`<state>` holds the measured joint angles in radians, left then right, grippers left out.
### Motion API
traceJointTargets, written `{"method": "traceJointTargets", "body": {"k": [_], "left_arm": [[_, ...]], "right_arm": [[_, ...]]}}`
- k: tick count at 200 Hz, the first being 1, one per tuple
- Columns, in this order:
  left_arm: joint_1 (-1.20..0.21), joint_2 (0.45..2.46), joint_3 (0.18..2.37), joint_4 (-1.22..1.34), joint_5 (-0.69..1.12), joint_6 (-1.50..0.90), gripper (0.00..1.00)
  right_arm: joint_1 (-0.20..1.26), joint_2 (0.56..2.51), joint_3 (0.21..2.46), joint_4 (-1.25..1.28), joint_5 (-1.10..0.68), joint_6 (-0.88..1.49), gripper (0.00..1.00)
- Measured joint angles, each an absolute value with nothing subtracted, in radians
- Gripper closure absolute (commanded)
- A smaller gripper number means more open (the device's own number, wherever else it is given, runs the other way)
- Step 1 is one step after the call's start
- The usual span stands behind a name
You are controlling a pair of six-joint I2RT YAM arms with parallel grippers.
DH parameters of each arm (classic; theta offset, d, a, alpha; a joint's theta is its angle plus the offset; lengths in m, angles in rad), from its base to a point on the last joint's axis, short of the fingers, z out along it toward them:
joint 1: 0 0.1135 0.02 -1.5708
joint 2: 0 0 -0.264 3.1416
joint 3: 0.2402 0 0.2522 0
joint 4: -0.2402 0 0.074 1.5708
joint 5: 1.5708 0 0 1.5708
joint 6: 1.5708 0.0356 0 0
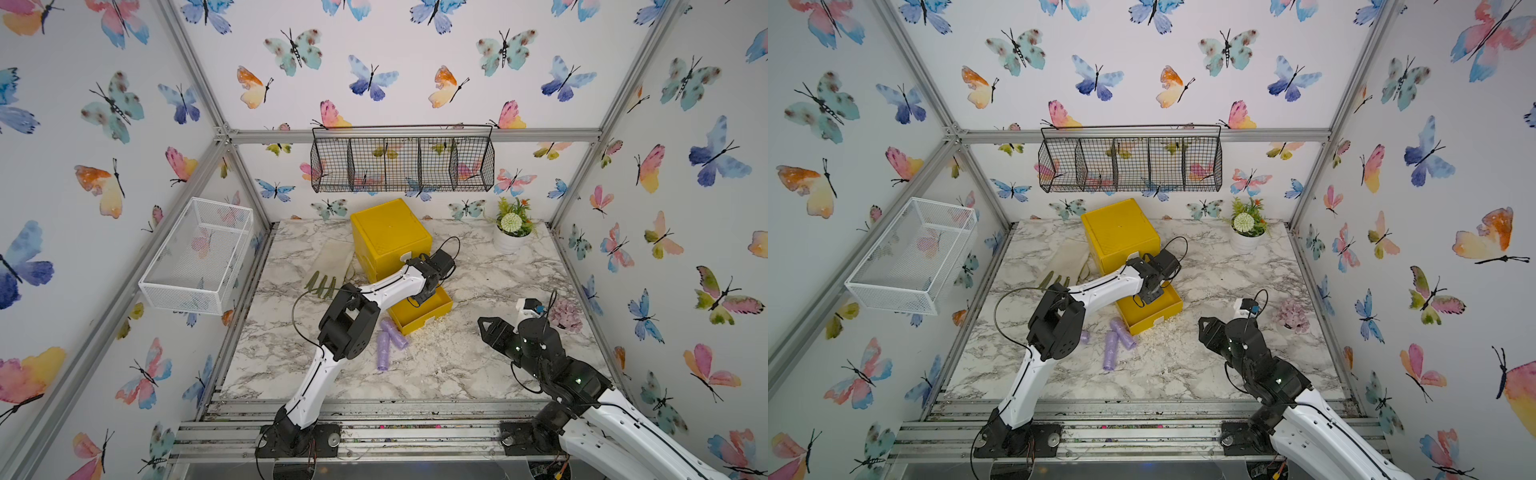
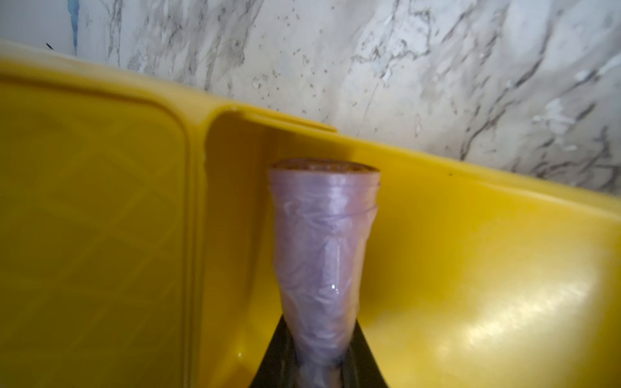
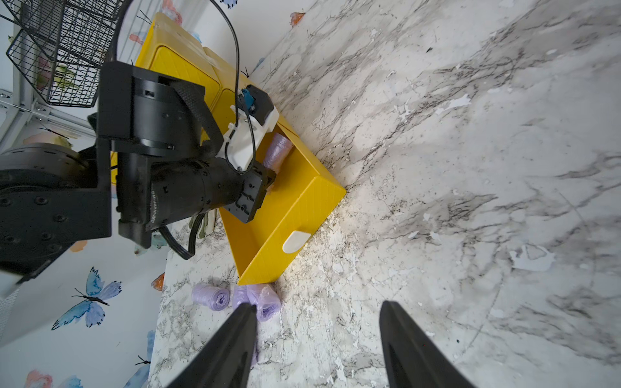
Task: Sort the rolls of trash bags by color and place them into the drawer
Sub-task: Place the roll of trash bags in the drawer.
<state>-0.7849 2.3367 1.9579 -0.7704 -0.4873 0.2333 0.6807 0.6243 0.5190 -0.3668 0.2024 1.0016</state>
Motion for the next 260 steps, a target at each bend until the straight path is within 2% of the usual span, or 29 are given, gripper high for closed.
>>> {"method": "traceJointTargets", "body": {"k": [25,50,103,145,225,260], "left_arm": [[-0.780,2.358,1.983,-0.775,-0.509,0.248,0.57],[-0.778,2.359,1.988,-0.778,-0.520,0.258,0.48],[-0.782,2.349,1.974,-0.777,-0.516,0.262,0.45],[-0.805,2.267,1.931,-0.780,-0.500,0.262,0.42],[-0.899,1.915,1.864,-0.773,-0.497,0.244,0.38],[-0.911,1.732,1.756,-0.737,-0.505,0.200,0.36]], "right_arm": [[0.681,0.625,0.519,-0.367,0.202,1.002,0.36],[0.681,0.626,0.519,-0.367,0.202,1.002,0.36],[0.681,0.636,0.519,-0.366,0.202,1.002,0.36],[0.681,0.653,0.519,-0.366,0.202,1.002,0.36],[0.680,0.679,0.520,-0.366,0.202,1.001,0.36],[0.680,0.706,0.530,-0.356,0.197,1.001,0.36]]}}
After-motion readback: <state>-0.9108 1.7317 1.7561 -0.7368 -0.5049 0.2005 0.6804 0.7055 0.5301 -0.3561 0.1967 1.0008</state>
